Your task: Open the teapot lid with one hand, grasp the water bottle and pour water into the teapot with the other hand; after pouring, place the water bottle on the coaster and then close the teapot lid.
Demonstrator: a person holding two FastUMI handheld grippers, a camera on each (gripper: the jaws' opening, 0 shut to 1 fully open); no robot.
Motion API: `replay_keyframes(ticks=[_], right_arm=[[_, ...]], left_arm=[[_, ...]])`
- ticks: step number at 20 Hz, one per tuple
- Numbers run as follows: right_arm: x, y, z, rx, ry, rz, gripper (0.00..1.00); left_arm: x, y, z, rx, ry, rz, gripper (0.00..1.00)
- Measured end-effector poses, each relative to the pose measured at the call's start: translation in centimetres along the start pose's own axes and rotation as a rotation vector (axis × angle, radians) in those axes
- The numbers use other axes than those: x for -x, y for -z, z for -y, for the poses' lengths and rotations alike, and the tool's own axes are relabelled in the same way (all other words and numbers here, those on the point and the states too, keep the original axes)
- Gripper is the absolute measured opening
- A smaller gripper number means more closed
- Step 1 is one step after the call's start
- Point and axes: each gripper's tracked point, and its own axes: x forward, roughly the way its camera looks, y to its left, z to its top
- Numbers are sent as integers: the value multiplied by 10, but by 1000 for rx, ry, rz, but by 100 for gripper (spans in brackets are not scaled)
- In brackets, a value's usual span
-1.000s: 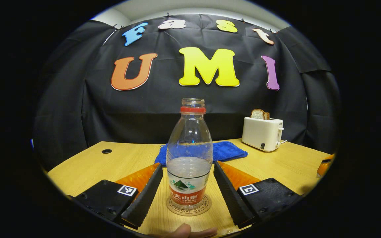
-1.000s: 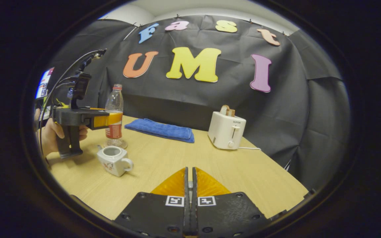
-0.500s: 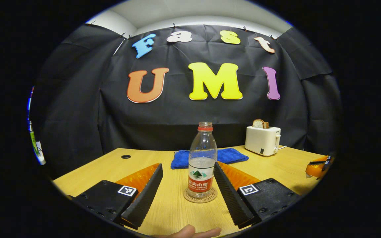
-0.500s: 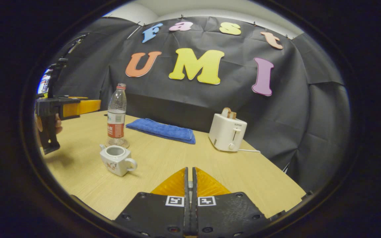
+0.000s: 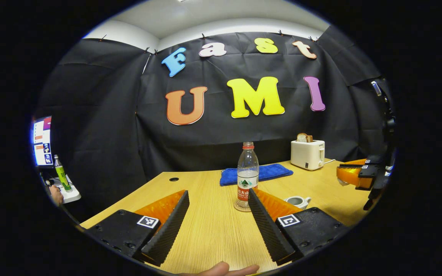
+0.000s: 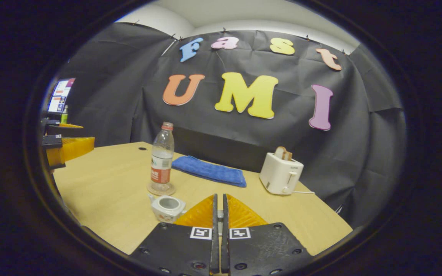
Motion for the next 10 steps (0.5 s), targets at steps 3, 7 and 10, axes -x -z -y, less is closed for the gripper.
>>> replay_keyframes(ticks=[3, 7, 10], right_arm=[[-22, -13, -47, -66, -138, 23, 2], [-50, -7, -68, -182, -203, -20, 2], [-71, 8, -68, -226, -197, -76, 2]], left_arm=[[11, -9, -16, 41, -19, -5, 96], [27, -24, -25, 96, -16, 3, 96], [38, -38, -30, 82, -3, 37, 96]])
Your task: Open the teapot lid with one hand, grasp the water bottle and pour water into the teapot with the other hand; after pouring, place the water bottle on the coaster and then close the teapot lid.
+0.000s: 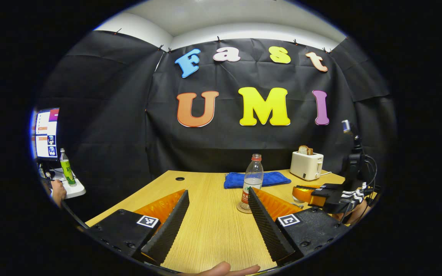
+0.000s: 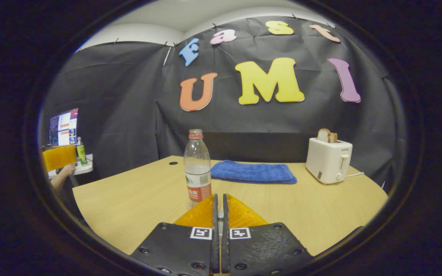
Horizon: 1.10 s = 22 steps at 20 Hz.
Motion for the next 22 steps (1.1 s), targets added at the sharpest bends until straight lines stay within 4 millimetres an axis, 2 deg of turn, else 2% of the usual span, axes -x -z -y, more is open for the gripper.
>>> replay_keyframes(ticks=[6, 11, 14, 21, 22], right_arm=[[-17, 22, 4, -40, 22, -57, 2], [-26, 28, -7, 0, 14, -62, 4], [-30, 33, -4, 0, 27, -72, 4], [-22, 26, -1, -30, 41, -62, 10], [-18, 24, -1, -23, 42, -58, 15]], left_arm=[[8, -9, -9, -87, -17, 35, 96], [0, 2, -11, -117, -30, -4, 96], [-1, 7, -16, -122, -39, -19, 96], [-2, 11, -18, -96, -46, -37, 96], [-3, 11, -19, -96, -48, -37, 96]])
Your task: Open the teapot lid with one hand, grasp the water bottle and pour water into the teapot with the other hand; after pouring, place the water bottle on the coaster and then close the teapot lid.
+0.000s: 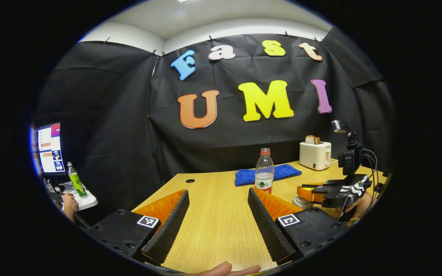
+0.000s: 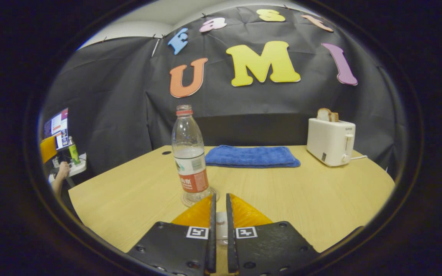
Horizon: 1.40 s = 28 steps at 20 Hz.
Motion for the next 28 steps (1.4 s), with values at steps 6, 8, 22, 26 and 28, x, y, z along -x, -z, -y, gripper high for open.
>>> replay_keyframes(ticks=[6, 8, 22, 26, 28], right_arm=[[38, -26, 25, 34, 100, 48, 45], [55, -35, 34, 46, 120, 75, 60], [221, -70, 132, 75, 290, 256, 95], [231, -71, 145, 63, 248, 287, 95], [237, -72, 152, 58, 262, 297, 95]], left_arm=[[-4, 4, -6, 17, -17, -6, 96], [-7, 8, -8, 34, -25, -17, 96], [-13, -1, 37, 86, -28, 26, 96], [-1, -12, 61, 67, 37, 60, 96], [4, -14, 59, 49, 14, 60, 96]])
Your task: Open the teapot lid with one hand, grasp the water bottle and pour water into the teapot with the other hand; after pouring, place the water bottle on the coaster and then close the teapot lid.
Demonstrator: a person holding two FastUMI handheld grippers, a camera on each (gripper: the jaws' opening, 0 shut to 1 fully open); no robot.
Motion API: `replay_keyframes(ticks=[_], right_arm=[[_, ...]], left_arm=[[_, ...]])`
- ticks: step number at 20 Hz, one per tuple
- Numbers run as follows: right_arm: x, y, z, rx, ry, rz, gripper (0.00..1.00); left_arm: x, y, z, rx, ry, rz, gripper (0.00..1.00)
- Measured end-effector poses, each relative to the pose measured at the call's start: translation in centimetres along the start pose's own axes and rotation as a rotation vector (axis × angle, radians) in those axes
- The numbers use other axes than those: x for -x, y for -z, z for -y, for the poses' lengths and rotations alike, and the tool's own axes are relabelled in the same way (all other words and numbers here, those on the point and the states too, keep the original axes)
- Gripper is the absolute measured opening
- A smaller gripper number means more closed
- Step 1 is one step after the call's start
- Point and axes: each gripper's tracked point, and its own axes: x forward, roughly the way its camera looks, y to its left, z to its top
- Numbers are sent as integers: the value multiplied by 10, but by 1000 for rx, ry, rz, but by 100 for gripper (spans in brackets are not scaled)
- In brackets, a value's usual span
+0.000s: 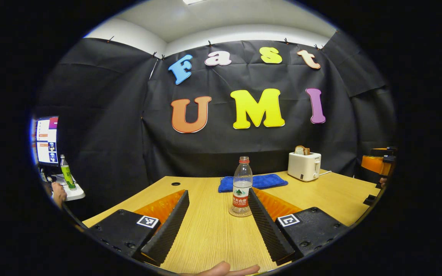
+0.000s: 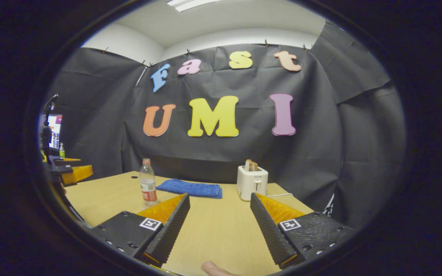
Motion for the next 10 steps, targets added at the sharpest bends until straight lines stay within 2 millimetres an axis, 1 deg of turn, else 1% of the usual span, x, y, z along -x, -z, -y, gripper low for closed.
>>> replay_keyframes(ticks=[2, 3, 7, 9, 10], right_arm=[[1, 8, 1, -15, 3, -21, 97], [2, 10, 2, -12, 8, -33, 97], [1, 12, 3, 5, 19, -33, 95], [-1, 16, 3, 3, 28, -45, 95], [0, 17, 2, 2, 27, -51, 94]], left_arm=[[3, -1, 2, 2, -18, -2, 96], [4, 2, 3, 11, -31, -17, 96], [4, 8, 11, 9, -11, -35, 96], [5, 6, 11, -1, -14, -27, 96], [6, 5, 12, -5, -10, -22, 96]])
